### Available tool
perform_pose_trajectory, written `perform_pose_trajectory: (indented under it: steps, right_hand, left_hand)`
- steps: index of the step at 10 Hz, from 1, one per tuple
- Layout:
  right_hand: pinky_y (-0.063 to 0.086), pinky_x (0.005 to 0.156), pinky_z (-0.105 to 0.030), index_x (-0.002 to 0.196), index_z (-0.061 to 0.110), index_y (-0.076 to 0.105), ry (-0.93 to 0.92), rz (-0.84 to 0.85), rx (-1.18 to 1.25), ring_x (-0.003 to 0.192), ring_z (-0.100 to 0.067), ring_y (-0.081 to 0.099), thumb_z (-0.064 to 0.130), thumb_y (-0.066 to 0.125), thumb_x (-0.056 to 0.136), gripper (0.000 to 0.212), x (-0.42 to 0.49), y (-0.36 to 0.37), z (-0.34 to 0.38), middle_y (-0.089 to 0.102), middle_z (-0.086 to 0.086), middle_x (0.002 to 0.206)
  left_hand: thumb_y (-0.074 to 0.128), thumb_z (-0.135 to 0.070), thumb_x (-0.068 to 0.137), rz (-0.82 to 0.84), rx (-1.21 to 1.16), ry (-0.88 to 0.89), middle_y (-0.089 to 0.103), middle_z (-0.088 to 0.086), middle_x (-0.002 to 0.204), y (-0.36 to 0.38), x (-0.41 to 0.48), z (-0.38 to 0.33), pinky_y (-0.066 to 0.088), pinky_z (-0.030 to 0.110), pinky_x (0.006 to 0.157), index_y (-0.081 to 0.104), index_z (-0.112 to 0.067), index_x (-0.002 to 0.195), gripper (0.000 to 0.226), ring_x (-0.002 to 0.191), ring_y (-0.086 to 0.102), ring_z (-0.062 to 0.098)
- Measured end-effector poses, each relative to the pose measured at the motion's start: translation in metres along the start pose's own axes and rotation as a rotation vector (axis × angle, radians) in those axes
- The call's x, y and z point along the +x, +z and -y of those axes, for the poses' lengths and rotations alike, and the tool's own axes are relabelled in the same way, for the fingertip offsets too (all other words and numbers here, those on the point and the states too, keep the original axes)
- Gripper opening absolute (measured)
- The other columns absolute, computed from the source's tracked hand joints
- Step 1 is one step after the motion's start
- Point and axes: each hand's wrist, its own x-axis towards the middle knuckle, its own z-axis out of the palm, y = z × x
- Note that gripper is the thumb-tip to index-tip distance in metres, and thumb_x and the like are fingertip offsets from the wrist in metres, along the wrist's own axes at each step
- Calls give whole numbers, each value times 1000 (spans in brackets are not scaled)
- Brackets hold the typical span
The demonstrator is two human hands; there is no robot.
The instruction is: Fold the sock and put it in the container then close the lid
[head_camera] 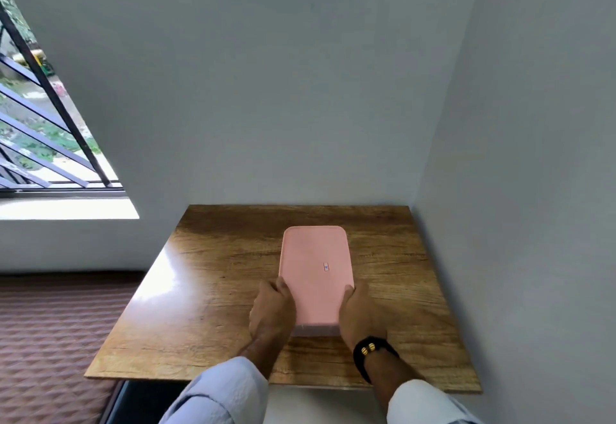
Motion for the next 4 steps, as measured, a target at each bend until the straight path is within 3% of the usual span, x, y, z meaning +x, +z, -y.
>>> perform_pose_trajectory:
  steps: [1,2,3,4]
  right_hand:
    - [50,100,-44,128,15,50,11,36,86,113,-27,62,39,31,106,37,4,-3,-1,65,-10,123]
    - [52,91,-40,127,14,46,60,180,315,103,-29,65,38,32,107,34,-6,-28,3,68,-12,117]
    - [51,88,-37,126,14,50,-50,65,222,104,-30,65,46,34,105,42,-25,-72,17,68,-11,118]
    - [50,92,-39,141,11,46,-233,-241,111,113,-32,63,46,39,103,51,-45,-122,49,66,-14,126]
  left_hand:
    - [33,-56,104,31,-48,-8,66,-3,97,0,4,1,58,36,66,50,-22,120,41,76,64,14]
    - [38,-53,104,114,-23,17,67,4,113,-21,-1,-11,64,46,86,48,-17,128,44,91,69,22]
    - [39,-50,103,-26,92,258,65,12,134,-74,-10,-30,58,49,95,48,-18,142,51,113,68,32]
    - [38,-48,104,-269,142,587,62,10,144,-146,-21,-51,54,48,97,44,-24,154,55,124,64,36]
